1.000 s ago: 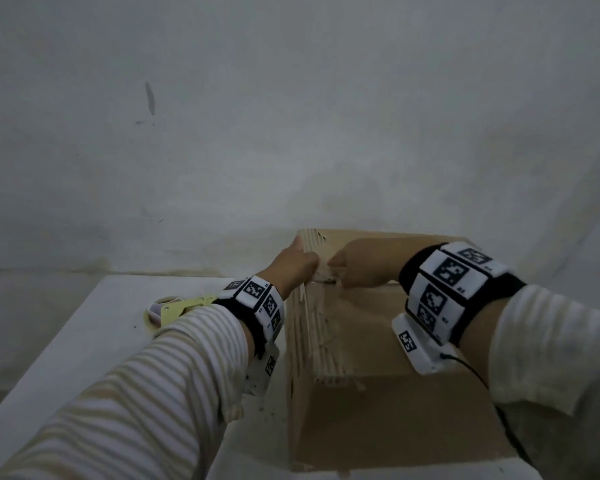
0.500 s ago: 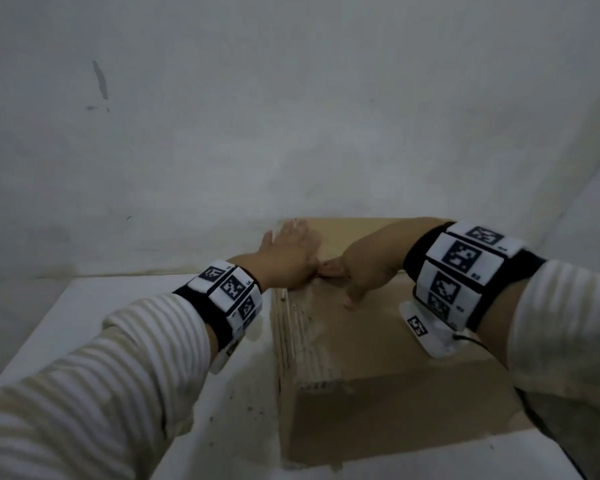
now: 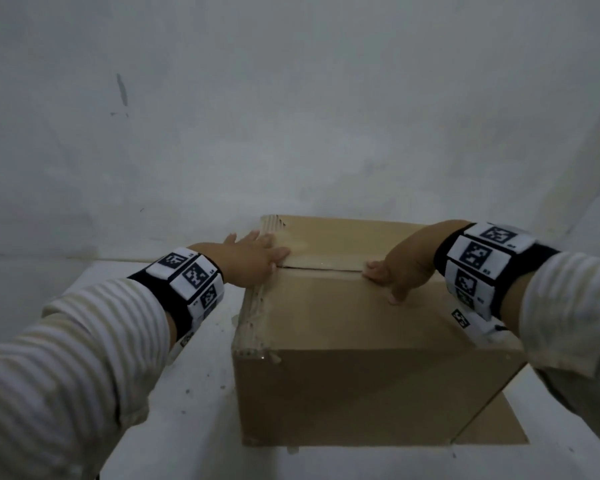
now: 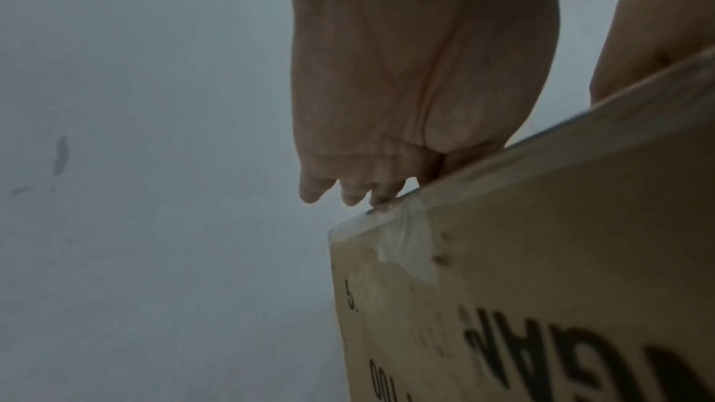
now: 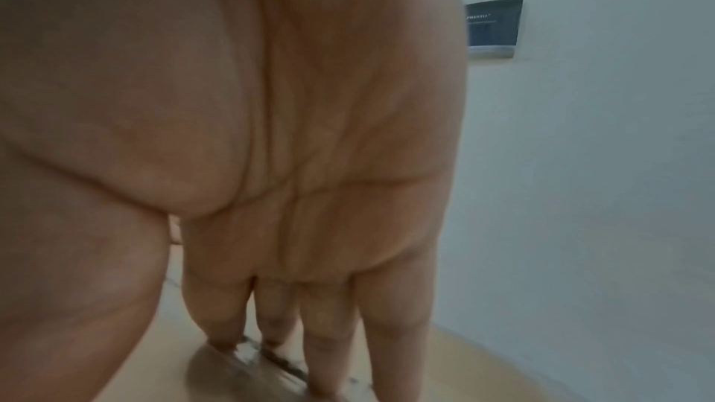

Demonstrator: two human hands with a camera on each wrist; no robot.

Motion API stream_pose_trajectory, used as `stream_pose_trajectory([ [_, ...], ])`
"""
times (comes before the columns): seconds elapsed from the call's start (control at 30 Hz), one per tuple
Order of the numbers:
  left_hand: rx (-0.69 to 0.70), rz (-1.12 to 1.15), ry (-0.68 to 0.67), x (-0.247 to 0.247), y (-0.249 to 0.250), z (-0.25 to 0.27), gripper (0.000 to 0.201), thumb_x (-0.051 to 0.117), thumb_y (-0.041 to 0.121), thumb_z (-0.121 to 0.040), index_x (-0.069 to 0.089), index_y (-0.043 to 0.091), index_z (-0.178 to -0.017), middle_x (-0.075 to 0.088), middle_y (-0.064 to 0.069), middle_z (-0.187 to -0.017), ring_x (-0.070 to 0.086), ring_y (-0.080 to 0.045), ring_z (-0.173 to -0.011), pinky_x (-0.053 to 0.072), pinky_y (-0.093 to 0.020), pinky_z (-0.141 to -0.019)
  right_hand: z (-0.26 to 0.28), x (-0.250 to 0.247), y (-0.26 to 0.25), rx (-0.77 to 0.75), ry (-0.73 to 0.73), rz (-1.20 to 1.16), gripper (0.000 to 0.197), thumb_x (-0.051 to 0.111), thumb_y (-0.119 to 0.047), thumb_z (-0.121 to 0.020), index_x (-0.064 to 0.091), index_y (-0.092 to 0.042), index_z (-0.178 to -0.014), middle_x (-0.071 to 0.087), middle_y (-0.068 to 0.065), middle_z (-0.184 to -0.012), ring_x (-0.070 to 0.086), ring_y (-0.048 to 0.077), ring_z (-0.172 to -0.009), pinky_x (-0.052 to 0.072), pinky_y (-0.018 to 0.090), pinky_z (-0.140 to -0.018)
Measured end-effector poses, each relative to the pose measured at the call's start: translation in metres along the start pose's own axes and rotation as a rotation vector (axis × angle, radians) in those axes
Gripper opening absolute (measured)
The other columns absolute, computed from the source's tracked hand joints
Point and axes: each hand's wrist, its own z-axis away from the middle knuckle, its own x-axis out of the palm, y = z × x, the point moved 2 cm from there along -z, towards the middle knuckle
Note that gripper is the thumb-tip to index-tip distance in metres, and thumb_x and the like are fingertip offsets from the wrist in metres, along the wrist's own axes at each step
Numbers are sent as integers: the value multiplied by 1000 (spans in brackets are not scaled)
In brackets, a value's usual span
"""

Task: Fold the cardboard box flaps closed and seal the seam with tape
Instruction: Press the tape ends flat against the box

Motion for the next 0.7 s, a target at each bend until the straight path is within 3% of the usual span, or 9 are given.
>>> stream_pose_trajectory([
  [0.1, 30, -44, -66, -12, 29, 14, 55, 26, 14, -101, 8, 24, -153, 0, -4, -161, 3, -29, -149, 12, -49, -120, 3, 12, 13, 5, 25, -6, 72, 39, -37, -100, -6, -15, -152, -9, 6, -161, 16, 27, -146, 18, 39, -116],
  [0.23, 9, -106, -169, -25, 70, 27, 58, 33, 37, -101, 14, 17, -152, 14, -3, -161, 27, -26, -143, 25, -42, -117, 2, 23, 21, -49, 85, -33, 71, 38, -40, -100, -2, -15, -153, 0, 6, -162, 19, 27, -145, 21, 40, -115],
  [0.33, -55, -195, -205, -29, 89, 29, 55, 31, 39, -101, 27, 12, -149, 32, -9, -153, 38, -29, -136, 32, -43, -113, 2, 35, 32, -66, 106, -24, 70, 36, -42, -100, -1, -16, -153, 1, 6, -162, 21, 27, -144, 21, 39, -115],
  [0.4, -64, -258, -260, -31, 96, 28, 49, 32, 31, -103, 32, 6, -145, 38, -16, -147, 43, -33, -131, 38, -42, -106, 3, 44, 43, -69, 120, -13, 68, 35, -43, -100, 0, -16, -153, 3, 6, -162, 22, 27, -144, 21, 39, -115],
  [0.47, -66, -299, -302, -33, 100, 27, 44, 34, 26, -103, 39, 4, -141, 44, -18, -142, 49, -30, -117, 38, -38, -89, 4, 56, 57, -72, 129, -24, 68, 35, -44, -100, 1, -19, -153, 3, 5, -162, 22, 27, -144, 21, 39, -115],
  [0.53, -32, -305, -290, -36, 105, 25, 34, 40, 30, -99, 54, 9, -122, 56, -11, -126, 48, -22, -98, 36, -31, -82, 5, 67, 69, -81, 139, -51, 68, 35, -46, -99, 2, -21, -153, 3, 3, -162, 22, 27, -144, 20, 40, -116],
  [0.6, 0, -304, -225, -41, 114, 25, 15, 47, 33, -96, 53, 20, -99, 54, -3, -105, 46, -19, -90, 37, -27, -80, 7, 78, 80, -86, 153, -94, 69, 36, -48, -98, 4, -22, -153, 4, 1, -162, 23, 26, -144, 21, 41, -117],
  [0.7, -79, -278, -303, -48, 134, 17, 18, 37, 37, -100, 38, 19, -102, 39, -4, -105, 35, -21, -92, 29, -31, -82, 11, 94, 95, -86, 192, -176, 69, 37, -48, -98, 9, -19, -153, 9, 2, -161, 27, 27, -142, 23, 41, -116],
])
